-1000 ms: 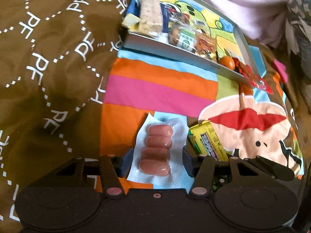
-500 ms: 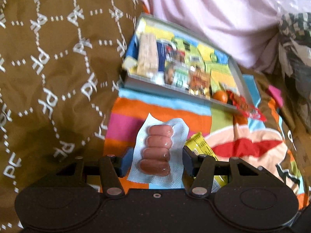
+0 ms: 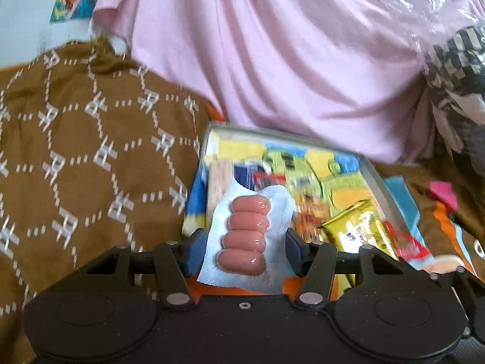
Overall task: Organize snacks
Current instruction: 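Carry the sausage pack to the tray with the left tool while the right tool carries the yellow bar, then lower the sausage pack into the tray with the left tool while the right tool lowers the yellow bar, then open both tools and withdraw them from the tray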
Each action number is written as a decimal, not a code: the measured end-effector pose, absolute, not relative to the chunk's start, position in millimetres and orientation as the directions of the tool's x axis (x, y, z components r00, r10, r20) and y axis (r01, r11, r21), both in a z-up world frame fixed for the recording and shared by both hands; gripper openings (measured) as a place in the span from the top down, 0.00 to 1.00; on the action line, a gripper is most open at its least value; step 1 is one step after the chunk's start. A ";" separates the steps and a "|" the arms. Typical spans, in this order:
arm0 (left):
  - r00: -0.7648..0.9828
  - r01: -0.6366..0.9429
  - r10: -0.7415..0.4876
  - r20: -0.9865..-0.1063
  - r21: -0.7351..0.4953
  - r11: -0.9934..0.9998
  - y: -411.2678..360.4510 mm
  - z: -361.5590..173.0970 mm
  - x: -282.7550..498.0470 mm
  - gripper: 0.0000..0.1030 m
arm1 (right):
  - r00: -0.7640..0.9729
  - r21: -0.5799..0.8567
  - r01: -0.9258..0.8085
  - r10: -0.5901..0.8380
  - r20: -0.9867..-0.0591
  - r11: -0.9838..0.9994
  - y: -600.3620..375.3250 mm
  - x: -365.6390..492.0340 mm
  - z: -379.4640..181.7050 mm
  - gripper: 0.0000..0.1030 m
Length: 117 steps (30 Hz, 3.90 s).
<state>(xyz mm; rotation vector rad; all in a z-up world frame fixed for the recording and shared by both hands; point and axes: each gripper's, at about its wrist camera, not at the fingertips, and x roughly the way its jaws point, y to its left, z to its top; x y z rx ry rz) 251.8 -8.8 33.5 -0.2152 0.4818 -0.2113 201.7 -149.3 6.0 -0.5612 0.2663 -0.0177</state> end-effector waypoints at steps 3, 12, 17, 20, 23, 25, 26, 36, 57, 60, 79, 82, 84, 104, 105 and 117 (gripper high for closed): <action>0.875 0.150 -0.258 -0.410 -0.277 0.949 -11.2 36.9 275.1 0.44 | 0.970 -0.507 -0.029 -0.098 -0.223 0.861 -155.4 220.2 14.1 0.50; 0.885 0.146 -0.278 -0.374 -0.343 0.928 -11.1 31.2 335.8 0.44 | 0.973 -0.375 0.004 -0.091 -0.214 0.927 -169.6 271.0 24.7 0.50; 0.888 0.165 -0.285 -0.360 -0.328 0.930 -16.4 28.3 355.3 0.44 | 0.974 -0.302 0.016 -0.083 -0.211 0.953 -175.8 293.1 26.6 0.49; 0.884 0.189 -0.300 -0.359 -0.312 0.931 -22.8 25.0 362.0 0.43 | 0.970 -0.259 0.022 -0.083 -0.228 0.966 -180.8 302.4 23.7 0.50; 0.870 0.201 -0.305 -0.388 -0.286 0.937 -31.3 18.7 367.2 0.42 | 0.963 -0.234 0.017 -0.080 -0.259 0.972 -186.0 310.5 19.5 0.49; 0.862 0.209 -0.303 -0.405 -0.262 0.942 -36.5 12.1 369.8 0.43 | 0.953 -0.221 0.005 -0.072 -0.296 0.975 -189.2 316.1 15.4 0.49; 0.858 0.213 -0.304 -0.413 -0.253 0.944 -38.3 9.3 371.1 0.44 | 0.948 -0.219 0.005 -0.074 -0.309 0.976 -189.2 317.2 12.6 0.49; 0.857 0.229 -0.311 -0.412 -0.237 0.944 -45.2 1.1 372.3 0.38 | 0.930 -0.245 -0.023 -0.069 -0.360 0.969 -180.1 315.6 1.8 0.48; 0.904 0.178 -0.274 -0.329 -0.292 0.940 -28.1 28.4 352.0 0.01 | 0.953 -0.173 0.036 -0.086 -0.291 0.984 -189.9 295.2 21.9 0.06; 0.922 0.154 -0.239 -0.304 -0.278 0.948 -21.5 41.4 338.9 0.01 | 0.961 -0.146 0.051 -0.088 -0.263 0.988 -192.8 282.9 33.2 0.01; 0.944 0.051 -0.111 -0.311 -0.197 0.979 2.9 74.2 229.2 0.01 | 0.976 0.002 0.097 -0.094 -0.197 0.995 -210.2 186.1 72.7 0.00; 0.942 0.047 -0.110 -0.316 -0.201 0.979 4.8 74.9 213.0 0.01 | 0.977 -0.005 0.091 -0.090 -0.192 0.996 -210.4 172.2 74.8 0.00; 0.943 0.044 -0.103 -0.317 -0.187 0.981 4.3 74.3 202.6 0.01 | 0.977 -0.006 0.085 -0.084 -0.195 0.996 -210.5 163.5 75.6 0.00; 0.956 -0.021 -0.015 -0.292 -0.122 0.992 5.7 60.2 121.2 0.01 | 0.983 -0.045 0.096 -0.102 -0.151 0.994 -207.1 92.0 74.4 0.00; 0.956 -0.023 -0.014 -0.293 -0.122 0.992 5.3 60.0 118.4 0.01 | 0.983 -0.046 0.094 -0.100 -0.152 0.995 -207.1 89.9 74.2 0.00; 0.949 -0.033 0.014 -0.315 -0.054 0.998 -6.5 49.6 85.6 0.01 | 0.980 -0.008 0.057 -0.057 -0.191 0.998 -210.0 66.2 71.1 0.00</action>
